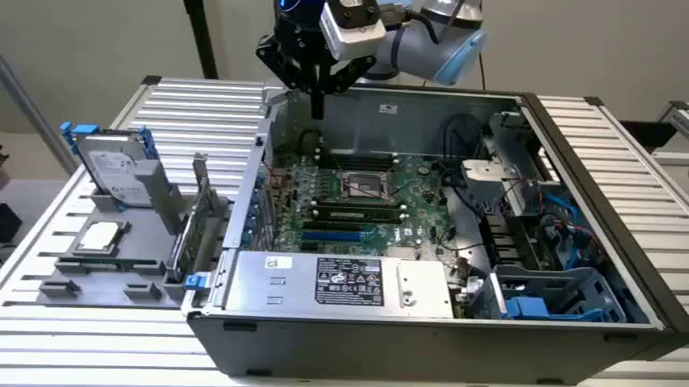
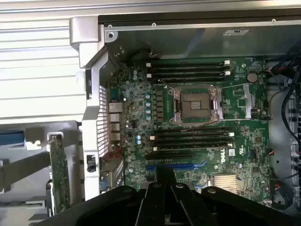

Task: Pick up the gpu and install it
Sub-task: 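Reach for the gpu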

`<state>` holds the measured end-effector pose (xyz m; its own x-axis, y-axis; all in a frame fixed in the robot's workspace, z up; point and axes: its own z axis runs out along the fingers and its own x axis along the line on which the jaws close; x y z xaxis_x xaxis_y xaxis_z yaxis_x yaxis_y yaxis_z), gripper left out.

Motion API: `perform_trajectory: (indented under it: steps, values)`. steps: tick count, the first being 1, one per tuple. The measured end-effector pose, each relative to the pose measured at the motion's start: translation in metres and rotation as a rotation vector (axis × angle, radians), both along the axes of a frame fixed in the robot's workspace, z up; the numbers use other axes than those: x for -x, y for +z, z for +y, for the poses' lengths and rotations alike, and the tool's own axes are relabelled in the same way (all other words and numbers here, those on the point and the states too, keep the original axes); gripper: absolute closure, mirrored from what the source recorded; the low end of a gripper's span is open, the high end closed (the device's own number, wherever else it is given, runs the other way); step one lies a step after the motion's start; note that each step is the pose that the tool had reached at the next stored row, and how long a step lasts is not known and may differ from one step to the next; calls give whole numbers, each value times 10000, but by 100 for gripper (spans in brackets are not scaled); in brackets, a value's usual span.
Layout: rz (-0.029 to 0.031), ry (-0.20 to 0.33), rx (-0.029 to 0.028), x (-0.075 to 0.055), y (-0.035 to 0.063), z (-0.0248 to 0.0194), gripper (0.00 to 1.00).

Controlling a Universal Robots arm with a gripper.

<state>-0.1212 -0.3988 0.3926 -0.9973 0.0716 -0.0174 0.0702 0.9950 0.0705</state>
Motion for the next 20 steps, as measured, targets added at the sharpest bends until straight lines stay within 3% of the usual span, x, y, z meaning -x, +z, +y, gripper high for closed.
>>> perform_trajectory:
  steps: [13,15,20]
  values:
    - [0,1,-24,2,0,-6,100]
    - [0,1,-23,21,0,-41,100]
    - [-2,0,-24,149,0,-208,100]
